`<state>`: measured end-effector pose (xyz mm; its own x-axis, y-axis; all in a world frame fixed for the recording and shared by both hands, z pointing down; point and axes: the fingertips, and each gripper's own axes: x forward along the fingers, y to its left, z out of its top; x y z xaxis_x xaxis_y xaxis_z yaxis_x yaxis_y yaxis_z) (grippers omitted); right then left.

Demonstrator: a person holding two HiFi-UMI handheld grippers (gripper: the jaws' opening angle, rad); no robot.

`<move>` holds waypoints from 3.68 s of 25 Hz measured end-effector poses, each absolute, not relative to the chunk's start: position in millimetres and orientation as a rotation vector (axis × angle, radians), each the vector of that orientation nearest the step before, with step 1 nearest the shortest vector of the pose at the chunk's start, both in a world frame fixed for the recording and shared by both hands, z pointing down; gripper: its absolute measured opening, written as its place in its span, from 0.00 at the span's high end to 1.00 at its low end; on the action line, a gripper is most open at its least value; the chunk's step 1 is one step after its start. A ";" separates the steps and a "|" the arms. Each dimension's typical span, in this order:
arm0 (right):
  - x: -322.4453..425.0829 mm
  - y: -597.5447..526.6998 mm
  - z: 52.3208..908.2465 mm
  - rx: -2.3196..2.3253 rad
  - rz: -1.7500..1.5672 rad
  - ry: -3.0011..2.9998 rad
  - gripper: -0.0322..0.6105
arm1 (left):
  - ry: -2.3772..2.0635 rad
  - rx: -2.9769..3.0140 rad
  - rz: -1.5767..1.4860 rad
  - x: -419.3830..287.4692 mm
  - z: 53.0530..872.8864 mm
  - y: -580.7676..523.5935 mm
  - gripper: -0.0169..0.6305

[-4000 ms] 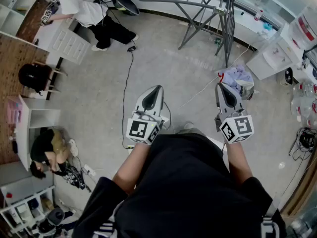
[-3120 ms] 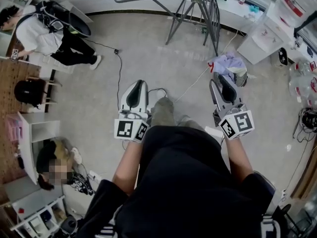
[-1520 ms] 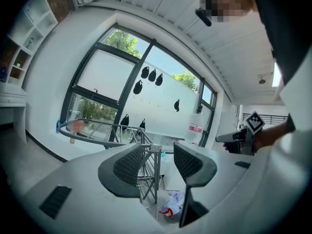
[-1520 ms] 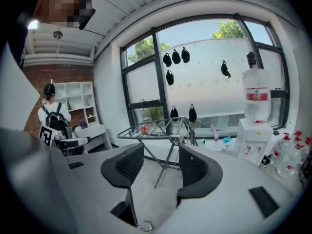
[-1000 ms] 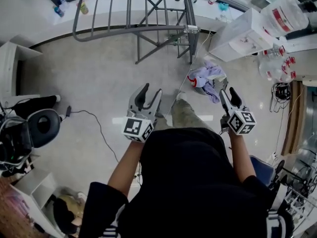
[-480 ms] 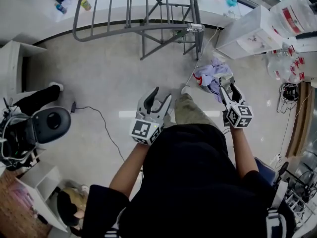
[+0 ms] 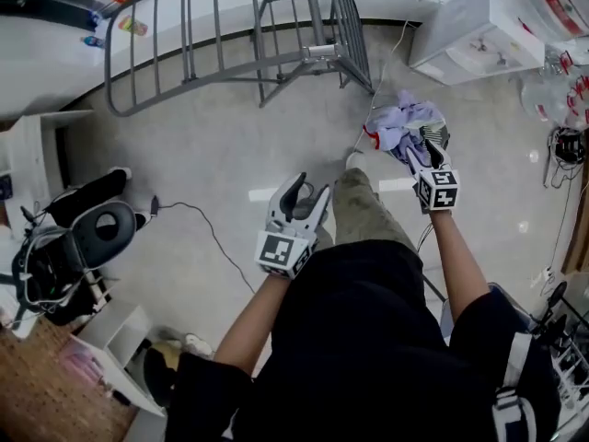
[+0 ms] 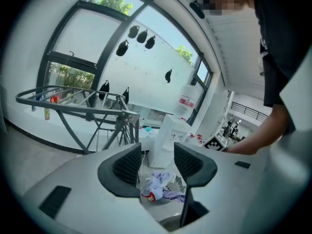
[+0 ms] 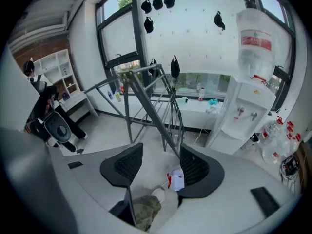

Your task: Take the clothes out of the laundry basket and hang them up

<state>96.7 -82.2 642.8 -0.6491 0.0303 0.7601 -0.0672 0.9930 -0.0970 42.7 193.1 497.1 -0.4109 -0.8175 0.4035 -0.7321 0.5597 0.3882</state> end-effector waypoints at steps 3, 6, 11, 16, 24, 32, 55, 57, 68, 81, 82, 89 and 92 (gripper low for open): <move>91.5 -102.9 695.8 0.011 0.178 -2.216 0.62 | -2.207 1.251 -0.192 44.6 519.0 149.9 0.68; 83.9 -110.9 753.3 -0.060 0.167 -2.141 0.62 | -2.197 1.175 -0.283 33.6 547.1 119.2 0.68; 91.4 -87.4 857.4 -0.241 0.124 -1.990 0.62 | -2.135 1.142 -0.254 25.8 597.6 86.4 0.68; 114.3 -66.7 941.4 -0.394 0.041 -1.863 0.62 | -2.076 1.145 -0.254 27.2 640.2 65.5 0.66; 125.5 -78.0 1053.3 -0.502 -0.135 -1.809 0.62 | -2.029 1.154 -0.250 35.1 721.4 43.5 0.66; 129.3 -68.4 1104.5 -0.593 -0.269 -1.761 0.62 | -1.962 1.163 -0.230 50.6 766.8 32.9 0.64; 128.4 -92.7 1111.1 -0.556 -0.359 -1.765 0.92 | -1.985 1.093 -0.218 60.7 790.0 50.7 0.64; 127.4 -95.8 1096.4 -0.540 -0.330 -1.812 0.93 | -1.988 1.095 -0.212 58.4 788.6 55.0 0.64; 119.0 -129.1 971.6 -0.374 -0.266 -2.014 0.93 | -1.990 1.171 -0.142 60.0 756.0 85.3 0.64; 95.4 -161.6 732.7 -0.109 -0.153 -2.268 0.93 | -2.059 1.312 -0.087 32.6 661.5 133.1 0.64; 92.8 -164.0 711.7 -0.095 -0.165 -2.287 0.93 | -2.069 1.321 -0.088 26.9 653.1 136.0 0.64; 88.9 -160.6 553.2 0.052 -0.163 -2.456 0.94 | -2.141 1.284 -0.106 -12.9 598.5 192.6 0.64; 86.5 -156.5 489.6 0.130 -0.136 -2.531 0.94 | -2.138 1.357 -0.084 -15.0 571.4 195.9 0.64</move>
<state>86.5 -156.5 489.6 -0.8186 -0.1237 0.5608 -0.0629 0.9900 0.1265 -15.0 195.9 571.4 -0.2981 -0.8420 0.4495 -0.8041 0.4753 0.3571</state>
